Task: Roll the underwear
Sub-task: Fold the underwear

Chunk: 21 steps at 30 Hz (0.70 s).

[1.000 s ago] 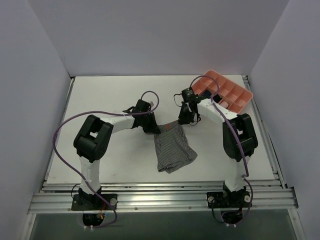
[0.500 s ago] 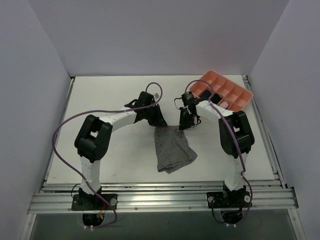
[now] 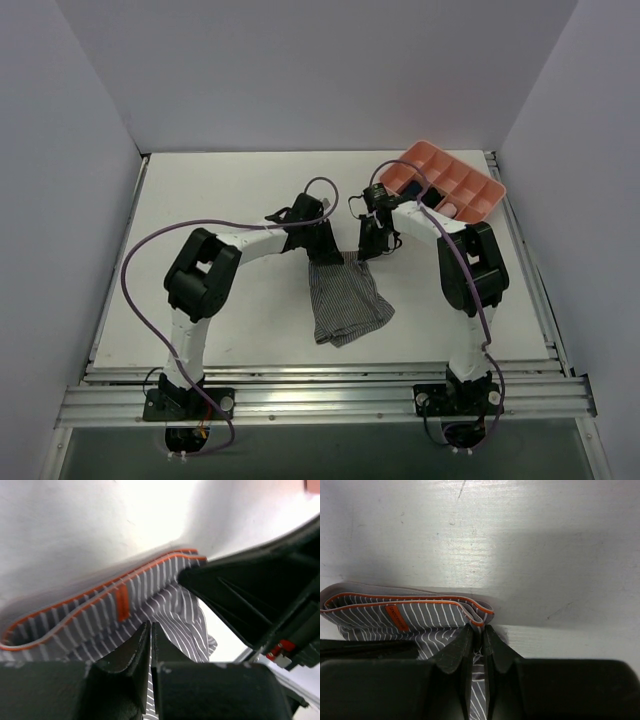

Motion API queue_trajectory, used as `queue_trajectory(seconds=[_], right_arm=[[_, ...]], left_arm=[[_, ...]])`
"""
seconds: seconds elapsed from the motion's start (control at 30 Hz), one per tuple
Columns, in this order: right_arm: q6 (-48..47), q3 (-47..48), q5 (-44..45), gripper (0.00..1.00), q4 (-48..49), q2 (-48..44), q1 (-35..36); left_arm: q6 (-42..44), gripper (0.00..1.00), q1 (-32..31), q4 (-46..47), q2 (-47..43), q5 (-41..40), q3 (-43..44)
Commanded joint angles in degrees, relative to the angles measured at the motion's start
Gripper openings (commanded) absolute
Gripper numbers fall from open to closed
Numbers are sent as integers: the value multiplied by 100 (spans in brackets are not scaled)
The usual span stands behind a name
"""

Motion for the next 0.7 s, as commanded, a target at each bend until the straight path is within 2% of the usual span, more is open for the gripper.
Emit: queue_trajectory(seconds=[0.0,0.33,0.67], right_arm=[[40,85,-108,0,-270,-272,2],[242,-126,-143,0,-147,-395,46],[505,383,-56,0,-349,-334,362]], left_arm=[[40,12,155,10,-85,-378,77],[233,12,261,-113,134,-379,455],[304,11,252,106,355,-352,-72]])
